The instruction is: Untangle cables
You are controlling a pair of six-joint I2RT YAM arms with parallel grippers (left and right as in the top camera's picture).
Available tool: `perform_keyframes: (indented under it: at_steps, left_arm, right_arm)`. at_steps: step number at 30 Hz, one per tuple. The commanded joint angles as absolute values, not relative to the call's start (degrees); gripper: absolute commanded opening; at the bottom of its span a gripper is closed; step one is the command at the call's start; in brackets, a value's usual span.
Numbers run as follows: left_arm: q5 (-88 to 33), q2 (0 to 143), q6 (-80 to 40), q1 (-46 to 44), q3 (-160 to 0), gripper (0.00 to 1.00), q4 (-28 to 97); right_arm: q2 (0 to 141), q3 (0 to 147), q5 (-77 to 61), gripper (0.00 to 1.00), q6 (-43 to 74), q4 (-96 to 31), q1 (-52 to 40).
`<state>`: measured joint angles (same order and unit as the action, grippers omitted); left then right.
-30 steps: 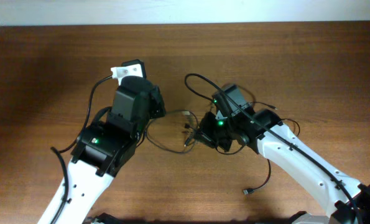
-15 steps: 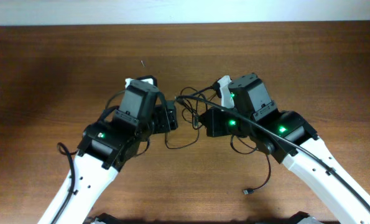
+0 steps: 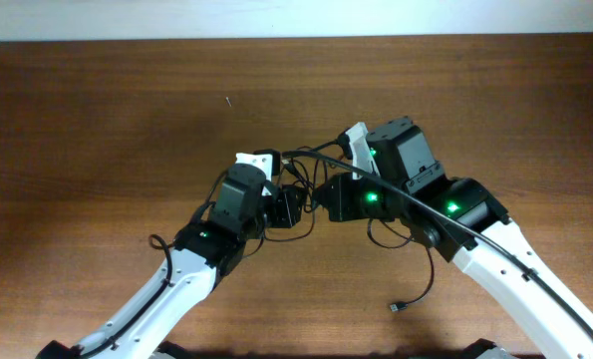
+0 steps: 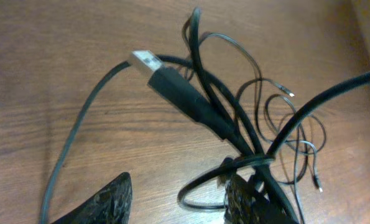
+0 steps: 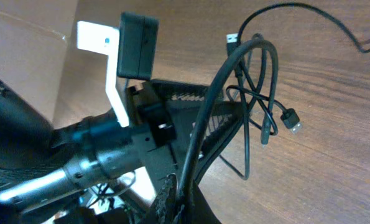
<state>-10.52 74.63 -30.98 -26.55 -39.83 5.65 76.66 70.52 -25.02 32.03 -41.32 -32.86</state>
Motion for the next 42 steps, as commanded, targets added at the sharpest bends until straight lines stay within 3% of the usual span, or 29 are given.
perform_keyframes:
  at_steps: [1,2,4,8,10,13,15,16,17,18,19,20,23,25,26,30,33,34,35,36,38,40,41,42]
  left_arm:
    - [-14.3,76.9,-30.8,-26.5,-37.2,0.41,-0.2]
    - [-16.7,79.2,-30.8,-26.6,-37.2,0.31,-3.2]
    - [-17.2,82.4,-30.7,-26.6,-37.2,0.00,-5.6]
    - [-19.6,78.7,-30.7,-20.9,-37.2,0.00,-6.4]
    - [-31.3,69.0,-30.7,-15.0,-37.2,0.00,-6.4]
    - [-40.2,57.4,-30.7,-13.3,-37.2,0.00,-6.9]
    - [-40.8,51.0,-30.0,-13.3,-37.2,0.00,-6.8]
    - [-40.6,49.2,-28.5,-13.3,-37.2,0.00,-6.3]
    - [-39.8,48.6,-28.5,-13.1,-37.2,0.00,-5.3]
    - [-38.7,48.5,-28.6,-11.5,-37.2,0.00,-4.2]
    - [-38.8,48.2,-28.6,-9.6,-37.2,0.00,-4.3]
    - [-38.8,46.8,-28.6,-6.6,-37.2,0.00,-4.3]
    - [-40.4,42.3,-30.4,0.3,-37.2,0.00,-7.0]
    - [-40.8,40.9,-40.6,5.1,-37.2,0.00,-16.0]
    - [-40.8,40.9,-44.3,6.5,-37.2,0.00,-18.1]
    - [-40.8,40.9,-51.9,10.0,-37.2,0.00,-22.4]
    - [-40.8,40.9,-56.4,12.7,-37.2,0.00,-22.9]
    - [-40.8,40.9,-56.4,14.0,-37.2,0.00,-23.6]
    - [-40.8,40.9,-56.4,15.0,-37.2,0.00,-23.8]
    - [-41.2,40.9,-55.8,17.0,-37.2,0.00,-22.1]
    - [-41.2,41.0,-54.2,19.5,-37.2,0.00,-14.4]
    - [-40.8,42.5,-52.9,20.9,-37.2,0.17,-0.8]
    - [-40.8,43.8,-52.2,20.9,-37.2,0.34,2.8]
    - [-40.8,45.7,-52.2,20.9,-37.2,0.82,5.8]
  right_arm:
    - [76.5,71.5,-30.6,0.04,32.4,-40.9,-31.0]
    - [76.5,71.5,-31.6,0.04,32.5,-40.9,-30.2]
    - [76.5,71.5,-32.6,0.04,33.5,-41.0,-29.8]
    - [76.5,71.5,-28.0,0.04,33.5,-47.4,-29.9]
    - [76.6,71.5,-19.8,0.04,33.5,-55.4,-30.0]
    - [77.0,71.4,-19.4,0.04,33.5,-55.2,-30.0]
    - [79.5,71.4,-7.3,0.04,39.6,-57.5,-30.0]
    - [80.3,71.4,-5.7,0.19,39.9,-57.8,-29.9]
    - [80.3,71.4,-5.7,0.40,39.4,-57.9,-29.9]
    - [80.2,71.4,-4.5,0.87,39.5,-58.8,-29.7]
    - [80.2,71.5,-3.7,0.99,39.5,-59.7,-28.9]
    - [80.2,71.5,-4.8,0.98,39.5,-60.9,-26.0]
    - [80.2,71.5,-24.8,0.99,38.9,-53.0,-19.2]
    - [80.3,71.4,-29.8,0.98,14.8,-44.6,-22.4]
    - [80.6,71.4,-29.8,0.98,10.0,-43.7,-24.0]
    - [87.6,71.4,-30.9,0.98,5.7,-35.9,-28.9]
    - [95.2,71.4,-41.5,0.98,-2.8,-28.4,-31.8]
    - [97.3,71.4,-40.5,0.84,-2.8,-26.9,-32.2]
    - [99.4,71.4,-39.1,0.51,-2.8,-25.6,-32.2]
    - [100.1,71.5,-38.2,0.11,-1.0,-24.4,-30.9]
    - [98.3,75.9,-36.6,0.04,1.6,-28.9,-26.7]
    - [96.0,90.5,-36.6,0.04,1.5,-41.4,-20.3]
    - [95.9,100.1,-36.5,0.04,1.5,-47.5,-17.5]
    - [95.9,109.6,-33.5,0.04,1.5,-52.4,-15.1]
